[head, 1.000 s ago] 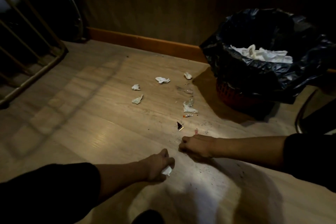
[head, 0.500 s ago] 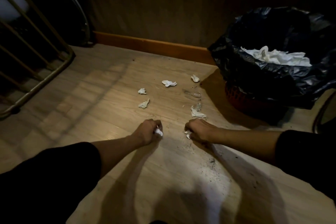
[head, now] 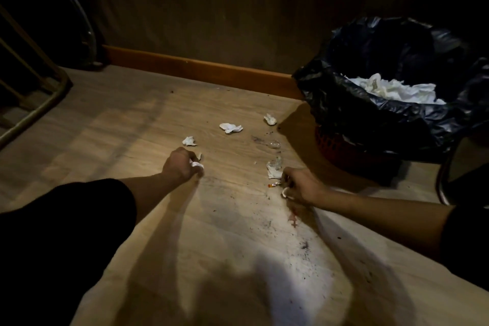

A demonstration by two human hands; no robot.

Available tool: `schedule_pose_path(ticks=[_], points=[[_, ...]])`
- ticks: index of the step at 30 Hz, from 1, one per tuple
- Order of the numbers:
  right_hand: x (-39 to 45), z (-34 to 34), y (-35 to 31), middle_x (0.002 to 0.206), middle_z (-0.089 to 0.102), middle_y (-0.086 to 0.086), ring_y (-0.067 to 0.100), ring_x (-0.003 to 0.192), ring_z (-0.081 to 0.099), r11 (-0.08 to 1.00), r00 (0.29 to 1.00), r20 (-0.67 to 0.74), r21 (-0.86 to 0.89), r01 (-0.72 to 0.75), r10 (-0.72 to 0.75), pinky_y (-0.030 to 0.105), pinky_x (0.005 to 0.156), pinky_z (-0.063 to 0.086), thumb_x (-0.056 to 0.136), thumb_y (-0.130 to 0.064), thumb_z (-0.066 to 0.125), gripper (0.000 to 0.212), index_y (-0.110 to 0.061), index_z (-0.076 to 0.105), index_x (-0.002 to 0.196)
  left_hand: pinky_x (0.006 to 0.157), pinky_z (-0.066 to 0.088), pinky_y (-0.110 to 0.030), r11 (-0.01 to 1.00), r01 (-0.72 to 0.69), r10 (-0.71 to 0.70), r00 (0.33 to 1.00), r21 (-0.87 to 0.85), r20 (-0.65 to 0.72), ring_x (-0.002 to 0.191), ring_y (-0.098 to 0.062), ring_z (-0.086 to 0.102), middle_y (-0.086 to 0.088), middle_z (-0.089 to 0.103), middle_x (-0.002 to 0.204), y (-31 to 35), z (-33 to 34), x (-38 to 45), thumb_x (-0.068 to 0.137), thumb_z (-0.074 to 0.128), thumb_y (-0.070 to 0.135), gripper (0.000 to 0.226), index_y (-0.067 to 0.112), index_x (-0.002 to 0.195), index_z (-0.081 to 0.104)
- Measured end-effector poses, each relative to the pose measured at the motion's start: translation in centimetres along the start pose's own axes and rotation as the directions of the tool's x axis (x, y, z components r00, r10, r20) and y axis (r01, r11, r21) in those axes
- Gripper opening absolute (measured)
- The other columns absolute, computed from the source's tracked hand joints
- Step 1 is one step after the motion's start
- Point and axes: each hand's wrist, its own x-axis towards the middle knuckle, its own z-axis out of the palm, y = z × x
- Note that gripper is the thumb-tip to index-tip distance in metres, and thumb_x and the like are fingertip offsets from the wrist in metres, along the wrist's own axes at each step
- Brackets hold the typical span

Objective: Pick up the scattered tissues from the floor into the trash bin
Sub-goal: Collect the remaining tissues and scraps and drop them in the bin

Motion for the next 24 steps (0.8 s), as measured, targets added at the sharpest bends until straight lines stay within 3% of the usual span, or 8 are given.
schedule_pose_path(ticks=[5,8,10,13,16,21,24], points=[[3.5,-1.2,-0.2,0.093,0.071,0.005,0.021,0.090,0.068,0.977,0.975,-0.138,0.148,-0.156,0.177,0.036,0.078,0.057,0.080,-0.014,0.081,0.029,-0.014,0.067,0.105,0.076,0.046,-0.031,0.998,-0.033,0.032,0.999,-0.055,-0.021,0.096,-0.034,0.065,-0.016,0.069,0.099,-0.5,2.5,0.8,0.075,0.082,0.028,0.028,0.005,0.088,0.073],[5.9,-0.8,-1.1,0.103,0.073,0.009,0.024,0.102,0.068,0.964,0.968,-0.126,0.183,-0.192,0.217,0.038,0.090,0.056,0.081,-0.014,0.081,0.047,-0.009,0.066,0.125,0.077,0.048,-0.034,0.997,-0.038,0.036,0.999,-0.066,-0.032,0.095,-0.036,0.066,-0.019,0.070,0.098,-0.5,3.2,1.0,0.079,0.077,0.024,0.023,0.004,0.086,0.069],[7.1,-0.1,-1.4,0.115,0.072,0.012,0.027,0.111,0.067,0.961,0.965,-0.101,0.158,-0.226,0.243,0.038,0.095,0.055,0.078,-0.018,0.083,0.053,-0.009,0.066,0.128,0.076,0.048,-0.034,0.995,-0.065,0.061,0.997,-0.082,-0.052,0.093,-0.037,0.066,-0.020,0.071,0.095,-0.8,3.2,1.2,0.080,0.076,0.022,0.020,0.004,0.087,0.070],[8.0,0.9,-1.2,0.110,0.072,0.012,0.028,0.104,0.068,0.948,0.951,-0.074,0.135,-0.288,0.300,0.035,0.083,0.056,0.071,-0.018,0.086,0.043,-0.011,0.072,0.111,0.074,0.048,-0.033,0.991,-0.084,0.079,0.995,-0.106,-0.054,0.090,-0.036,0.067,-0.016,0.071,0.092,-1.5,3.0,1.3,0.077,0.077,0.021,0.021,0.008,0.090,0.068],[8.1,1.4,-0.8,0.104,0.066,0.012,0.027,0.095,0.065,0.953,0.953,-0.088,0.123,-0.278,0.289,0.026,0.068,0.042,0.072,-0.016,0.084,0.023,-0.020,0.066,0.086,0.075,0.048,-0.033,0.987,-0.053,0.044,0.997,-0.149,-0.063,0.090,-0.034,0.068,-0.013,0.072,0.093,-2.2,2.7,1.8,0.073,0.080,0.025,0.036,0.009,0.100,0.063],[7.9,1.5,-0.6,0.100,0.063,0.005,0.024,0.092,0.062,0.996,0.994,-0.070,-0.039,-0.086,0.083,0.029,0.069,0.042,0.079,-0.008,0.071,0.015,-0.018,0.064,0.088,0.088,0.046,-0.033,0.982,0.030,-0.060,0.986,-0.189,-0.156,0.106,-0.038,0.061,-0.021,0.058,0.122,-1.8,1.4,4.2,0.073,0.081,0.017,0.062,0.003,0.127,0.053],[8.1,1.3,-0.6,0.087,0.063,0.002,0.027,0.086,0.064,0.997,0.996,-0.070,-0.044,-0.058,0.055,0.032,0.065,0.047,0.079,-0.008,0.065,0.016,-0.023,0.058,0.083,0.101,0.045,-0.039,0.986,0.076,-0.093,0.990,-0.148,-0.108,0.117,-0.042,0.054,-0.024,0.042,0.138,-2.2,0.8,6.1,0.076,0.080,0.018,0.074,0.008,0.140,0.045]])
